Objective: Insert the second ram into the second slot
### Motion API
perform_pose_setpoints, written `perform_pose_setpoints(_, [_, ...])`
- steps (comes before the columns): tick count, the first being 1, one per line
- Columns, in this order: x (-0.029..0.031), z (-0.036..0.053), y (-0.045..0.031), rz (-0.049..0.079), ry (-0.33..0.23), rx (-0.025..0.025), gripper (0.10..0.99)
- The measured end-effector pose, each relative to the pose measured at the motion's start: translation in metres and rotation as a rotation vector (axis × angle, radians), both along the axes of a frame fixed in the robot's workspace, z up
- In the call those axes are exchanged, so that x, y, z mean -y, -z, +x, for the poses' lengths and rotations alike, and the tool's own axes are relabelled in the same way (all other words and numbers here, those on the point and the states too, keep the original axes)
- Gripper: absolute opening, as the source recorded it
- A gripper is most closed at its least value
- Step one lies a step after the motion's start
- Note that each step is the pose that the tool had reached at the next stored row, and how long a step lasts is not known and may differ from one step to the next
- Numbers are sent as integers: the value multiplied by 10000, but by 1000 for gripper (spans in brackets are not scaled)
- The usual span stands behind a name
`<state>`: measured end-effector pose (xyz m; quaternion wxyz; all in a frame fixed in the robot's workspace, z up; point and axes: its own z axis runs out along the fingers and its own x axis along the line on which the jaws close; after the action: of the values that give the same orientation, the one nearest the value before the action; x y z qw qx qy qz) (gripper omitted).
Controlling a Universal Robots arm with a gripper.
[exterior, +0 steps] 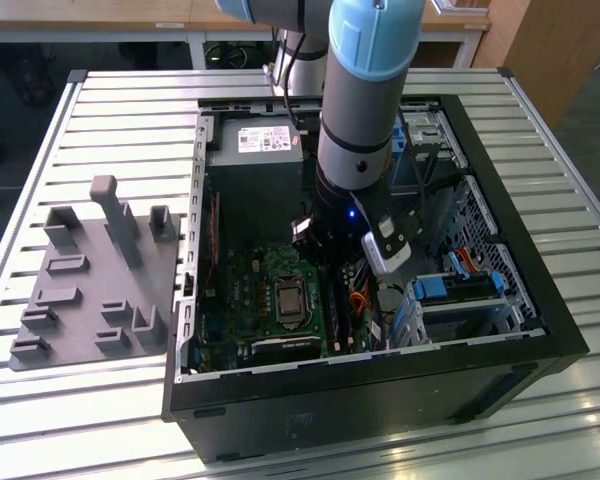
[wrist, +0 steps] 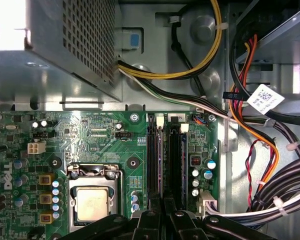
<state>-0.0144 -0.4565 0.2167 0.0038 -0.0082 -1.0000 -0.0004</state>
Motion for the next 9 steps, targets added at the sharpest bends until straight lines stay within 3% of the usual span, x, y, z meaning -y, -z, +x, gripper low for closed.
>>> perform_pose_setpoints(9, [1, 0, 7, 0, -1, -1, 137])
